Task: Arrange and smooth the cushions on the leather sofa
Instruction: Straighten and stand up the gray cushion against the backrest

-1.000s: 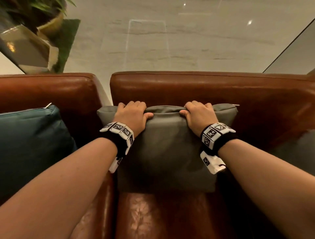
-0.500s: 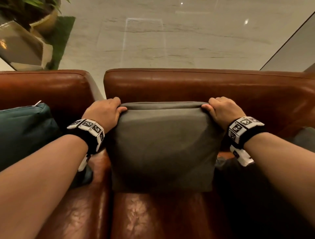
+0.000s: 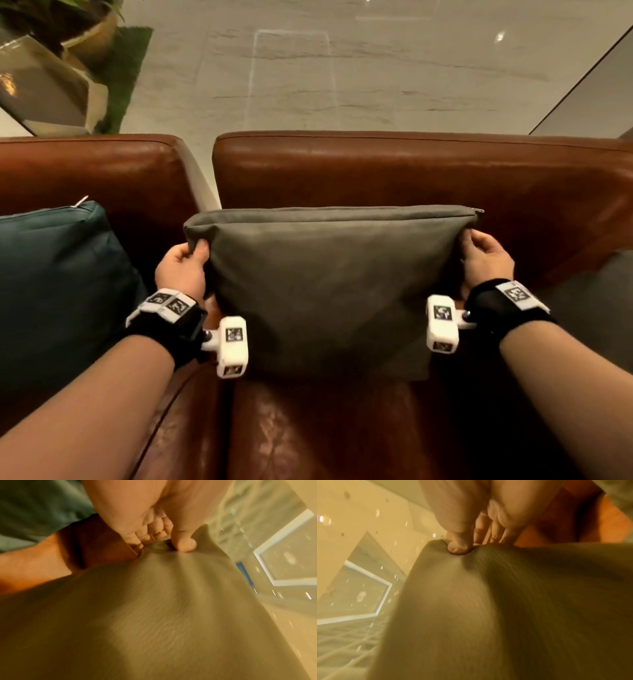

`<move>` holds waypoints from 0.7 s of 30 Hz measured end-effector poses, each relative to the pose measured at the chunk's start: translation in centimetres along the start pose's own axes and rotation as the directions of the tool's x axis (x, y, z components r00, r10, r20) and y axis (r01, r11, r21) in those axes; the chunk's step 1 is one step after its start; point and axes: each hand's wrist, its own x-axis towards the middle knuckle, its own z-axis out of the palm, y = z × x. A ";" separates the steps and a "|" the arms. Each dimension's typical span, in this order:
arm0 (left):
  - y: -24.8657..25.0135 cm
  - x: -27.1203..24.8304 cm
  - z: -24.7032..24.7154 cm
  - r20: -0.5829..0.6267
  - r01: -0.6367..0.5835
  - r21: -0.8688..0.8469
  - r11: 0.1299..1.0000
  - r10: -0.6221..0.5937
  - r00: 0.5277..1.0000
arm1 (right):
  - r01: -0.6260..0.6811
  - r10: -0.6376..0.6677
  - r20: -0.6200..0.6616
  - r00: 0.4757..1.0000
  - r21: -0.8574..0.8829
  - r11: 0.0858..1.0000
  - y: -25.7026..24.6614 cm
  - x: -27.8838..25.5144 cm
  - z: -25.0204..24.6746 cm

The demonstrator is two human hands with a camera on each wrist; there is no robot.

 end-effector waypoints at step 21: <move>-6.5 -2.6 2.4 -0.071 0.109 -0.042 0.993 -0.112 0.991 | -0.136 0.137 0.050 0.989 -0.034 0.990 4.3 -3.2 -0.3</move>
